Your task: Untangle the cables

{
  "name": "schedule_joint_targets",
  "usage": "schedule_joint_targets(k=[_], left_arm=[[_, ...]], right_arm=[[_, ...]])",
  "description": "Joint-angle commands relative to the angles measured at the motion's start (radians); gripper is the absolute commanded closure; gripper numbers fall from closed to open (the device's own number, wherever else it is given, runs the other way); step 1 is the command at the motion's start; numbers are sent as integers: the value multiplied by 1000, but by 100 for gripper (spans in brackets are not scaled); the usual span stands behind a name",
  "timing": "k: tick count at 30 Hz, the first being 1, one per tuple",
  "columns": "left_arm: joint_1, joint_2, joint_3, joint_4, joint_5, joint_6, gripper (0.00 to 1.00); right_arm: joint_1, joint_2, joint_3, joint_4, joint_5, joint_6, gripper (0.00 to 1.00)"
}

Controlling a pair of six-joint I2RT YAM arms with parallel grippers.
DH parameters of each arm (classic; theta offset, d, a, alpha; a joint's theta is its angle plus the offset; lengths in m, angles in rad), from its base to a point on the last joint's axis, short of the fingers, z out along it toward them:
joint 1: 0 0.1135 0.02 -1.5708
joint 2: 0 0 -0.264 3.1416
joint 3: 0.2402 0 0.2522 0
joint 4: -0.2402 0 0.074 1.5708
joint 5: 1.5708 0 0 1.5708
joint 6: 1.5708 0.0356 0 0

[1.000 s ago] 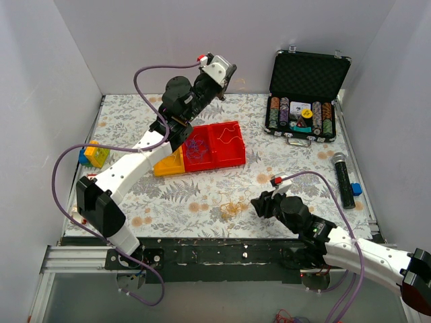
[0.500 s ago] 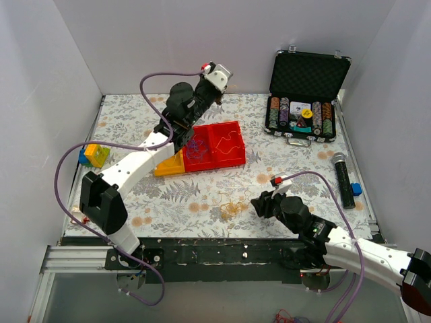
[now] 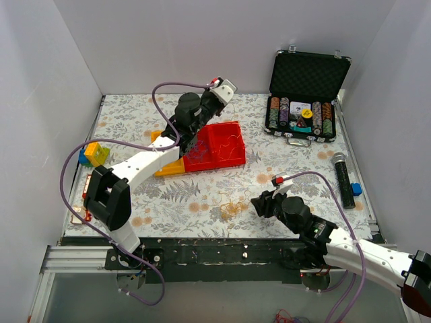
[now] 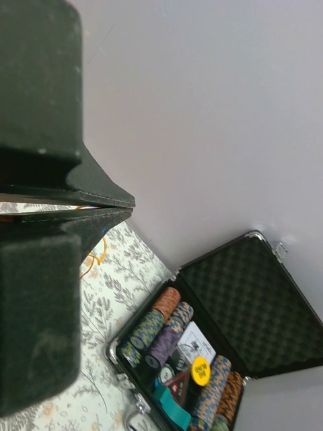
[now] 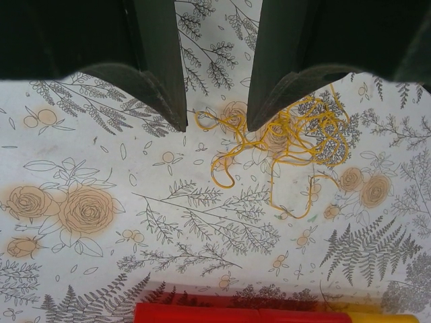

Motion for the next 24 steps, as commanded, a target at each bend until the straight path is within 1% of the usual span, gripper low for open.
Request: schedule_joint_targets(k=[1,6,9,13,18,19,24], left_arm=[[4,17,-40,2,-85,83,100],[10,10,-148,41,-153,169,100],[13,-15,-206,51,-143,197,100],[13,-41,-275,36,-91,263,100],[6,-37,-251,-45,-41,225,100],[-2,-30,-243,-54,-7,222,100],[-51,19,-188,-145,31,119,100]], right_arm=[[1,-2,-5,26,21,5,51],[1,1,-5,26,20,4,51],[1,4,-4,26,21,4,52],[1,16,-2,33,18,5,51],[0,30,4,39,17,4,51],[1,30,5,41,20,4,52],[0,29,7,33,23,4,51]])
